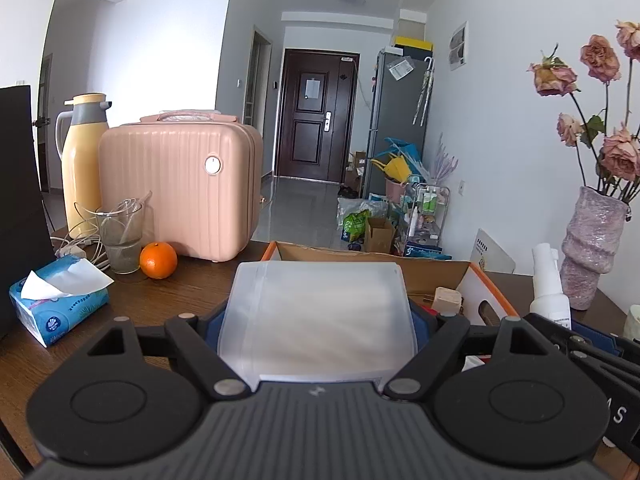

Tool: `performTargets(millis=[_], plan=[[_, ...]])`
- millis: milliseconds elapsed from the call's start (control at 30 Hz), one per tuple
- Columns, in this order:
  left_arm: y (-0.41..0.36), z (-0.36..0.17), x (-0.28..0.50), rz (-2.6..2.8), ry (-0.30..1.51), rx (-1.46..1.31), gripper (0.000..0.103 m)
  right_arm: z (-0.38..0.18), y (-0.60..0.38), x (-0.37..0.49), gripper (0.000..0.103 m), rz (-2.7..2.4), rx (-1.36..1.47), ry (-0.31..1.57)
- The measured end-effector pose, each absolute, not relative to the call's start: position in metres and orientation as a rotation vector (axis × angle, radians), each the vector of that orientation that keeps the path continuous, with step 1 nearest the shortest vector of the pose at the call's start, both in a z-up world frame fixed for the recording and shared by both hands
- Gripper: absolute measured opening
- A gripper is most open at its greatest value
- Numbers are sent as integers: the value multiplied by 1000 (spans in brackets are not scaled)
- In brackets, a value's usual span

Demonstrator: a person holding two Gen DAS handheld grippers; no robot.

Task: Organize rigid objects
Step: 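Carry the container in the left gripper and spray bottle in the right gripper over the box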

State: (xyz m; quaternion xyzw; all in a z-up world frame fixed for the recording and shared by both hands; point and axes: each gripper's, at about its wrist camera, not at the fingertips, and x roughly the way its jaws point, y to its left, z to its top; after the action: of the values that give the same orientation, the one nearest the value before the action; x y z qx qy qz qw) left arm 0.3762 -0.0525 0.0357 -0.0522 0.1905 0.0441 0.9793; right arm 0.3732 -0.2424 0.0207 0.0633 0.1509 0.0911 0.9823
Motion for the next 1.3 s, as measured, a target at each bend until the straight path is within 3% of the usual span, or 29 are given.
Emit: performTargets(millis=[1300], plan=[[-64,13,496,125,446,-94,83,-6,-252,500,33,150,143,378]])
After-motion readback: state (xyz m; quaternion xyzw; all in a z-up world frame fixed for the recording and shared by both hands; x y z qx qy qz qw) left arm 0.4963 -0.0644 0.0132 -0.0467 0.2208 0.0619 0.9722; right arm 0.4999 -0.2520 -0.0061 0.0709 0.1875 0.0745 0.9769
